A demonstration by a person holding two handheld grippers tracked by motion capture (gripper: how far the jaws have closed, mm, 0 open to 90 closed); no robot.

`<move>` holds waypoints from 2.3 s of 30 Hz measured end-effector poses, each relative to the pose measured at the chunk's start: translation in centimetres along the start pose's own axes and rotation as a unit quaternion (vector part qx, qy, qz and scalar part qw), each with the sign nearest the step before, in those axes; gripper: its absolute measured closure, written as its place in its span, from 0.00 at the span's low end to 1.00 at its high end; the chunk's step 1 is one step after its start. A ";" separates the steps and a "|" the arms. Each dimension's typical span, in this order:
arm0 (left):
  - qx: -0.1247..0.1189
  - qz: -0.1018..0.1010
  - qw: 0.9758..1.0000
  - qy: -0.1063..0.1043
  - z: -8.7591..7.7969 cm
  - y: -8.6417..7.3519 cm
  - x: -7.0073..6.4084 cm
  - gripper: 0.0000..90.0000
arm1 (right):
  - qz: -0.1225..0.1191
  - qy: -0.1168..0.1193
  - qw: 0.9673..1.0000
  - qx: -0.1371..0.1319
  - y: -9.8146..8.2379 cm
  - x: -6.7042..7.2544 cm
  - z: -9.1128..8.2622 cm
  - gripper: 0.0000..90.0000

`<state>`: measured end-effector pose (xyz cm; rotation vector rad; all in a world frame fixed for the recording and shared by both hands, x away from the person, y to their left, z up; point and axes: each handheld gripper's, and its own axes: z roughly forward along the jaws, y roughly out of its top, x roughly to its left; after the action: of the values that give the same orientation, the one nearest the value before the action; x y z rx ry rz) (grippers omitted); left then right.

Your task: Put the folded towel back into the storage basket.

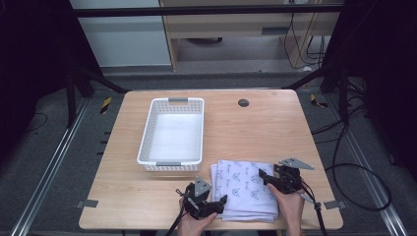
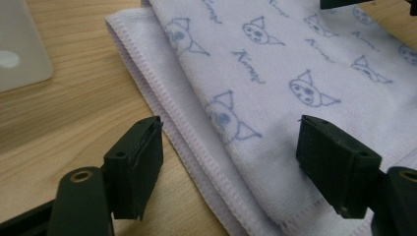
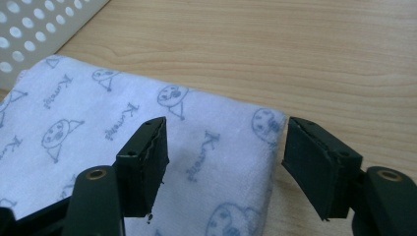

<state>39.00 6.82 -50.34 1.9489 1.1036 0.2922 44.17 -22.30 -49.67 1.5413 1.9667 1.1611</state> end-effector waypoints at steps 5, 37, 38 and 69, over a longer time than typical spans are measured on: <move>0.005 0.000 1.000 -0.003 0.3 -0.1 -0.2 0.26 | 0.001 0.004 1.000 0.011 -0.5 0.0 0.4 0.37; 0.029 -0.004 0.999 -0.016 1.1 0.5 -1.7 0.53 | 0.022 0.033 0.999 0.038 -0.6 0.5 0.8 0.68; 0.028 -0.007 0.999 -0.022 1.1 0.5 -1.6 0.56 | 0.021 0.033 0.999 0.038 -0.5 0.6 0.8 0.70; -0.029 -0.023 0.998 -0.050 -2.7 2.1 -0.8 0.77 | 0.005 0.050 0.998 -0.029 1.5 2.7 -2.1 0.79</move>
<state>38.22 7.19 -46.93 1.8629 1.0621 0.1970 42.73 -20.46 -46.73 1.4933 1.9715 1.3117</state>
